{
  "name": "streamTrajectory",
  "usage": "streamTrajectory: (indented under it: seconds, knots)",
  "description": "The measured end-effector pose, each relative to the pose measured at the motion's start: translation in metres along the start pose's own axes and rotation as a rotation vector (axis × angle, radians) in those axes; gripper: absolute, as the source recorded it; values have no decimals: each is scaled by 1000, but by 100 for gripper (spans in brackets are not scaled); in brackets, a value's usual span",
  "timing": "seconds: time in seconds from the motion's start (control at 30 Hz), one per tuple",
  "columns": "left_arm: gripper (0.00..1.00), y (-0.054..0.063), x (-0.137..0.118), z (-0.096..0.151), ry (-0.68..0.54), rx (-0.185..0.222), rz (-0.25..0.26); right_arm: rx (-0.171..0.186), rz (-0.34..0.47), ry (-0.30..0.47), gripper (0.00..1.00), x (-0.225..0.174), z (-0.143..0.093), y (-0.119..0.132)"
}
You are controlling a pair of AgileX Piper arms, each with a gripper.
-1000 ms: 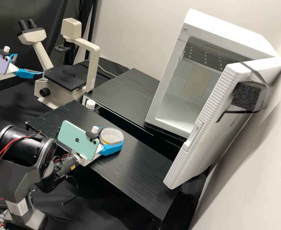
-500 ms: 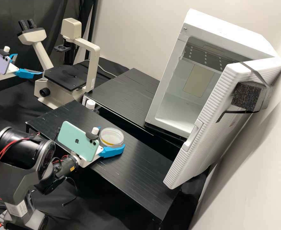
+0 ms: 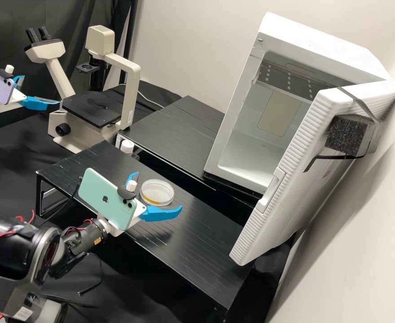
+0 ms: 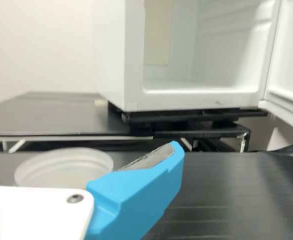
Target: Move the petri dish to the bench.
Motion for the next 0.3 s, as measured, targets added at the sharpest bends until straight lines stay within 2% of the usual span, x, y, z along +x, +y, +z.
streamTrajectory:
  seconds: [0.1,0.23,0.3]
  knots:
    - [100,0,0,0,0,0,0,23,17,30,100,-2,-4,4]
    - [100,0,0,0,0,0,0,104,18,69,100,-2,-6,7]
    - [100,0,0,0,0,0,0,129,14,78,100,-1,-6,8]
